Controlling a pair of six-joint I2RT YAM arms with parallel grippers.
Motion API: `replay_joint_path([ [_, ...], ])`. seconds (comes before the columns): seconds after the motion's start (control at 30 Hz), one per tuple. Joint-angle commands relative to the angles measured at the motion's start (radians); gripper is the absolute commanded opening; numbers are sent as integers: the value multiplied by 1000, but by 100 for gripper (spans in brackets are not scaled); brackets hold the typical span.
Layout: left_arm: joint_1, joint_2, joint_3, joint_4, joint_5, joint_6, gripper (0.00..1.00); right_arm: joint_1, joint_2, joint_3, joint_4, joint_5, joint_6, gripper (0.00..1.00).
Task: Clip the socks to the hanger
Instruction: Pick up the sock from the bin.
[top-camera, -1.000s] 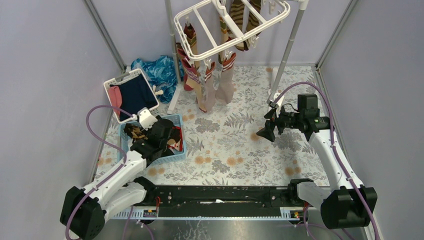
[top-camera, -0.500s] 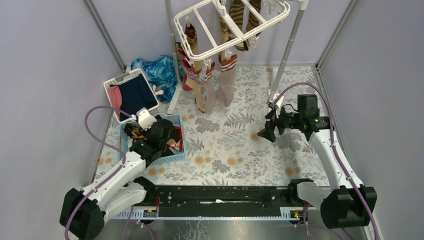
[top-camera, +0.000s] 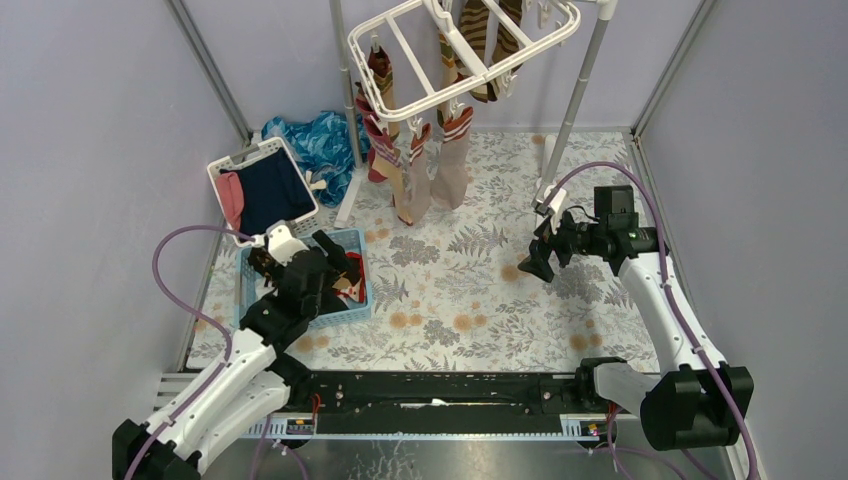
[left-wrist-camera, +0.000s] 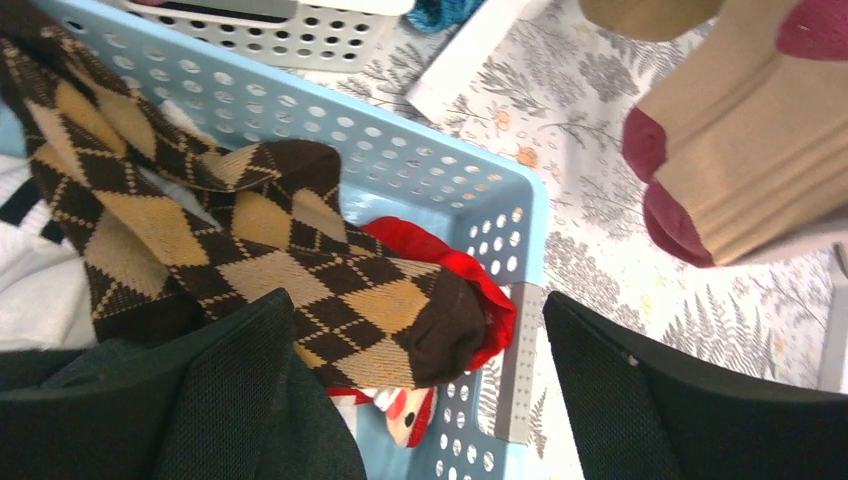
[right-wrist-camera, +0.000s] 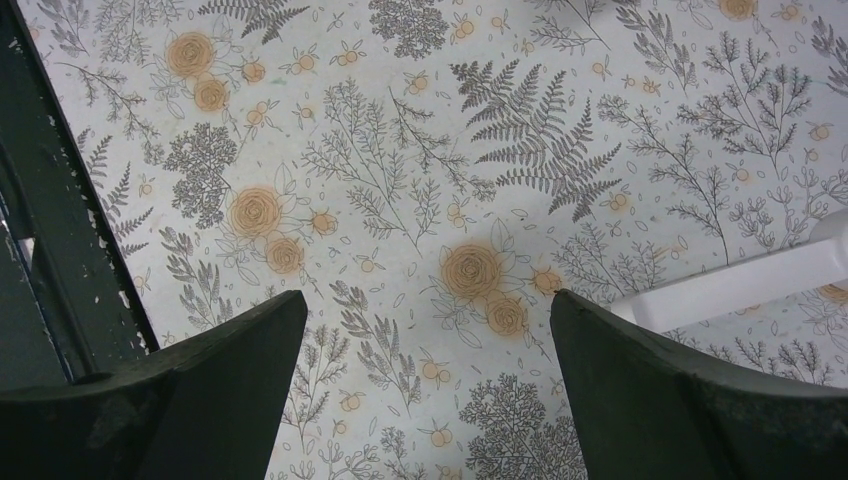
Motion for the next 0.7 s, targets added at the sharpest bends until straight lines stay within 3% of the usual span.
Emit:
replay_joint_path([
  [0.0,5,-45,-28,101,109,111,99,-3,9,51,-37,31,-27,100],
  [0.33,5,-49,-75,118,158,99,99,-3,45,56,-64,-14,-54,100],
  [0.67,5,-81,-131,238,174,98,99,-44,80,35,-178,-110,-280,100],
])
